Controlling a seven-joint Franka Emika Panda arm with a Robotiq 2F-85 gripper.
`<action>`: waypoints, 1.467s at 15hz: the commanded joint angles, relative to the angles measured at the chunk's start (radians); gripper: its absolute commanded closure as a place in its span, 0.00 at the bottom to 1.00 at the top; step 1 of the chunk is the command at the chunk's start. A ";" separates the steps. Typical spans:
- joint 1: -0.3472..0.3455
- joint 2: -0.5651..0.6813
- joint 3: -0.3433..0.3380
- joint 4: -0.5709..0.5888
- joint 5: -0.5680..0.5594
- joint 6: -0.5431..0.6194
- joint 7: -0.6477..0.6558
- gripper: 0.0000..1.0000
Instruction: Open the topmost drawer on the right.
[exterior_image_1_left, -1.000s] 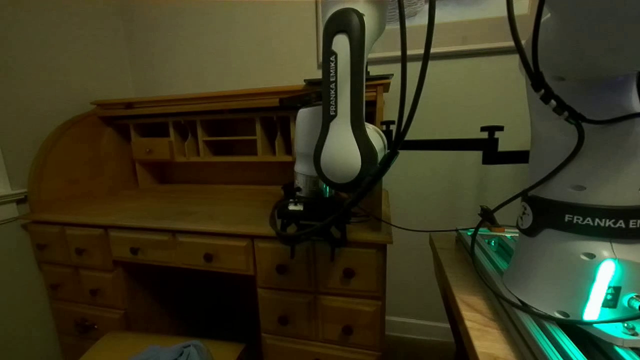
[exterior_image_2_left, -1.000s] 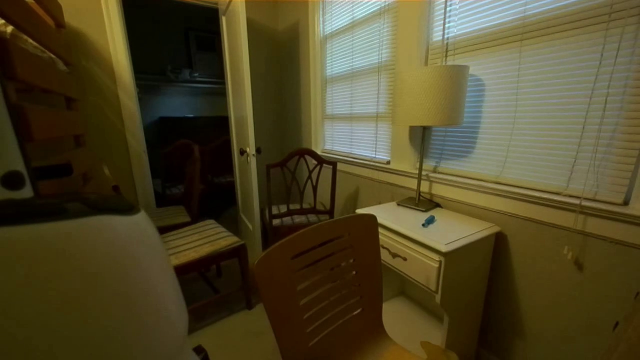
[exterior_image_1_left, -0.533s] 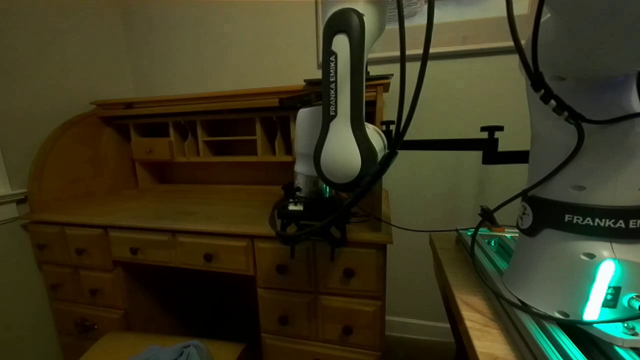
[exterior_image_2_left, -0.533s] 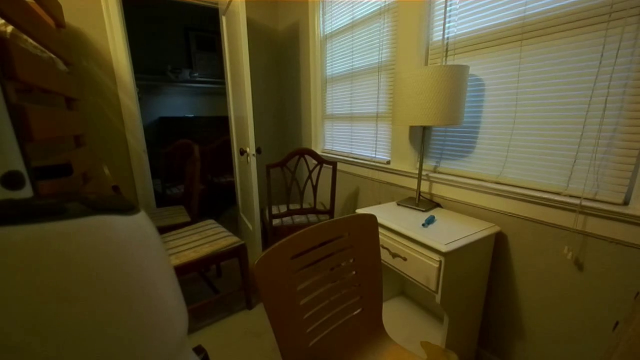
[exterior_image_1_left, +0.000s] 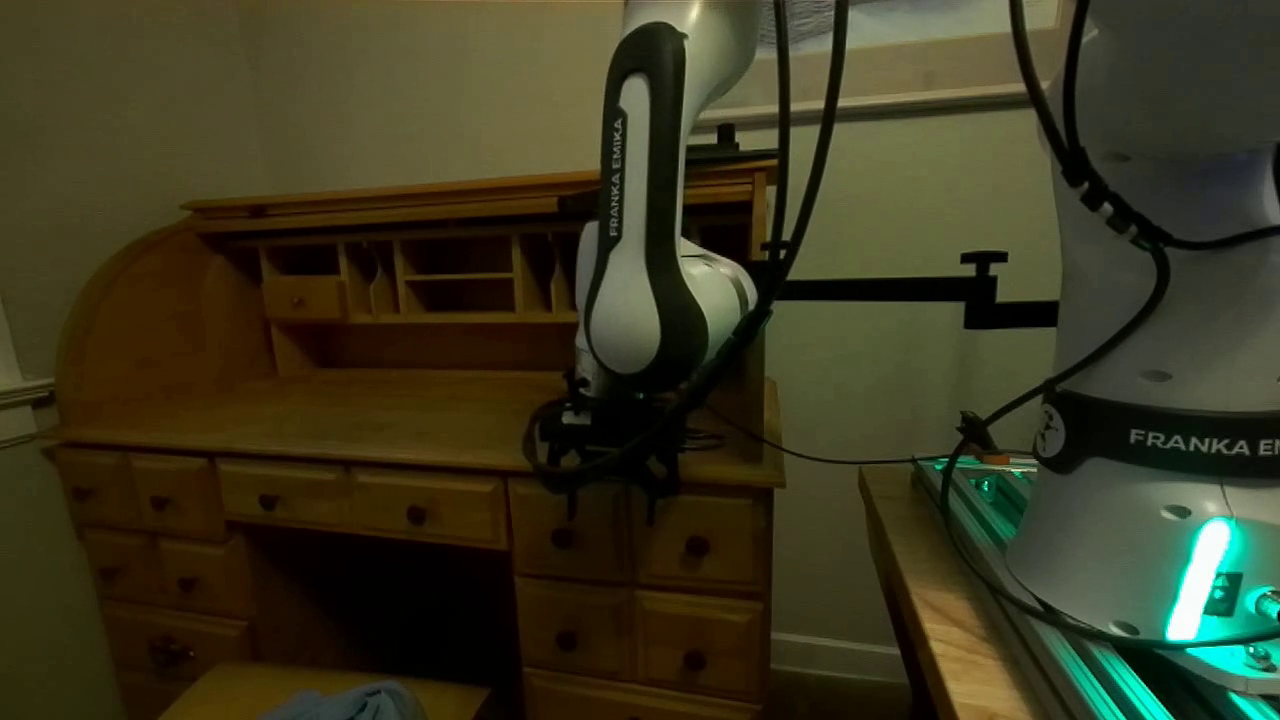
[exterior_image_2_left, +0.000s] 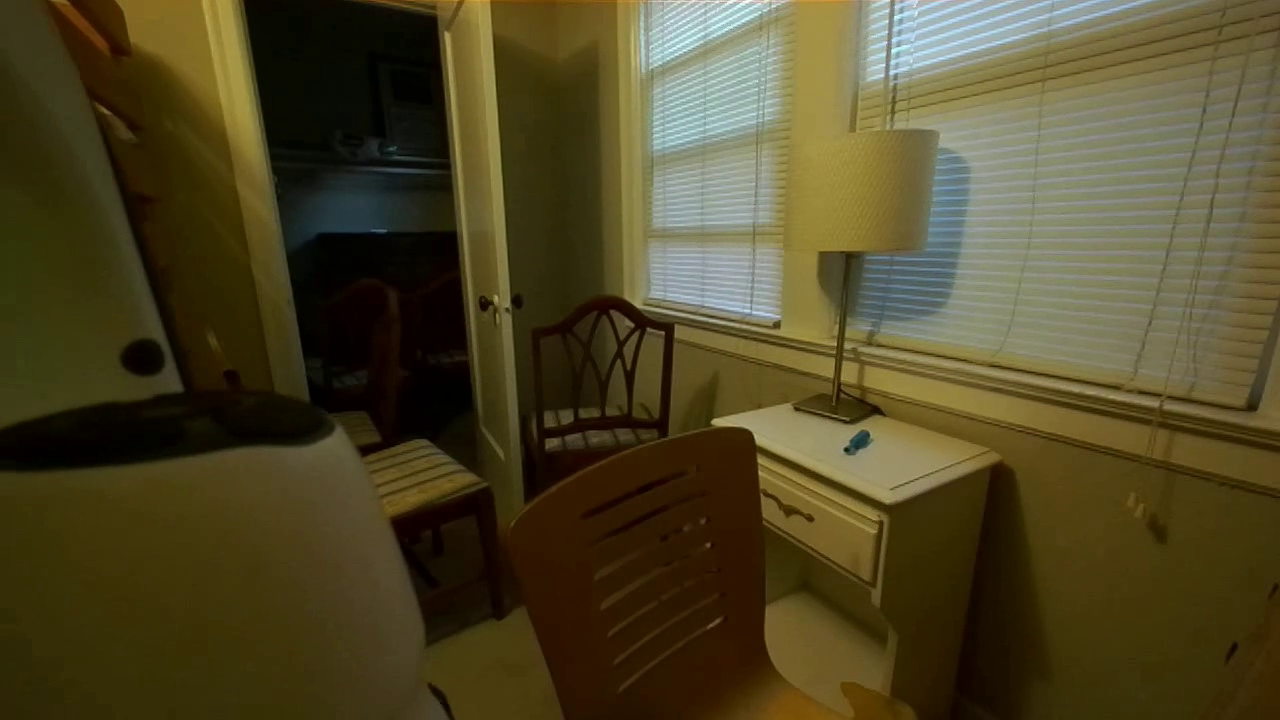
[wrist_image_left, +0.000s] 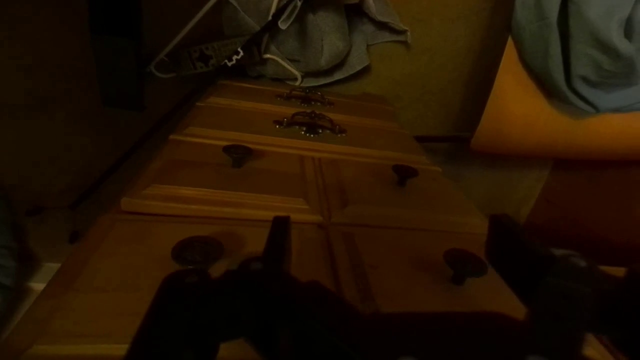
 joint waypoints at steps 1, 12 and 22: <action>-0.008 0.059 0.015 0.075 0.095 -0.009 -0.093 0.00; 0.062 0.171 -0.065 0.165 0.227 -0.045 -0.140 0.00; 0.116 0.244 -0.118 0.268 0.303 -0.077 -0.093 0.00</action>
